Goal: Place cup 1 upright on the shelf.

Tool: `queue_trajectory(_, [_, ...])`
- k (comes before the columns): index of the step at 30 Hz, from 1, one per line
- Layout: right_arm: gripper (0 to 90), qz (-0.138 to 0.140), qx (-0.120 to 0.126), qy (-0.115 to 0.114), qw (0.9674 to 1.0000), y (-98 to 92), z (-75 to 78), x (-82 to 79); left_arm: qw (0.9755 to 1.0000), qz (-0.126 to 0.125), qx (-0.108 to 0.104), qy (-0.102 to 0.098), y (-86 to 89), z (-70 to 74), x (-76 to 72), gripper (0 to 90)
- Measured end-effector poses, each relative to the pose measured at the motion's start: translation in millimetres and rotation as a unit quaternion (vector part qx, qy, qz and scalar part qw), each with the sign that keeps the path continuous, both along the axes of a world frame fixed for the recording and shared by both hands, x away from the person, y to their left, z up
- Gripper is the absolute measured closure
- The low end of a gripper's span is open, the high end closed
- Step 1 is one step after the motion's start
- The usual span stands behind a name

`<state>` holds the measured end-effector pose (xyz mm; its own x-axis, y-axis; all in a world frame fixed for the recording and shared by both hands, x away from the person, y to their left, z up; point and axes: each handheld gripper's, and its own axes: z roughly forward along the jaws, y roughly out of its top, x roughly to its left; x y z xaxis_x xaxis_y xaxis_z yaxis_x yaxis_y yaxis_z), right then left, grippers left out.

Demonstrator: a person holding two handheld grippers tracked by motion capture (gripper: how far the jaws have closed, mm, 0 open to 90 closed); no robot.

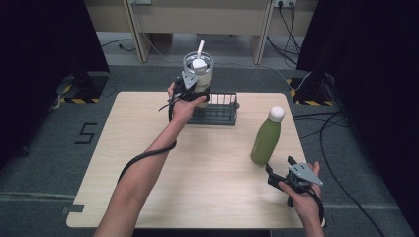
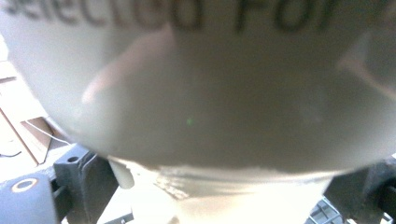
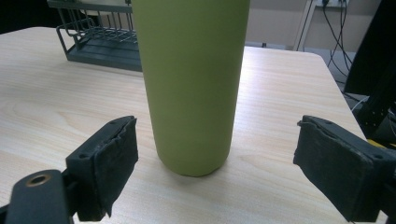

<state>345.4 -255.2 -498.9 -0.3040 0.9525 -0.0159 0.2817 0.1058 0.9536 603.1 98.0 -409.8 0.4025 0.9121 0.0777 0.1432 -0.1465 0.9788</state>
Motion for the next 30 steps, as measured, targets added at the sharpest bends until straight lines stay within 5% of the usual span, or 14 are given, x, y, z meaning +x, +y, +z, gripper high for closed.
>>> queue_trajectory(16, [13.3, 0.001, -0.002, 0.001, 1.0, -0.2, -0.8, 0.4, 0.9993, 0.005, -0.005, 0.035, -4.5, -27.1, 4.5, 9.4])
queue_trajectory(30, [13.3, 0.003, -0.002, 0.002, 1.0, 1.4, -2.0, 1.1, 0.9992, -0.004, -0.016, 0.035, -1.1, -30.5, 8.1, 9.0])
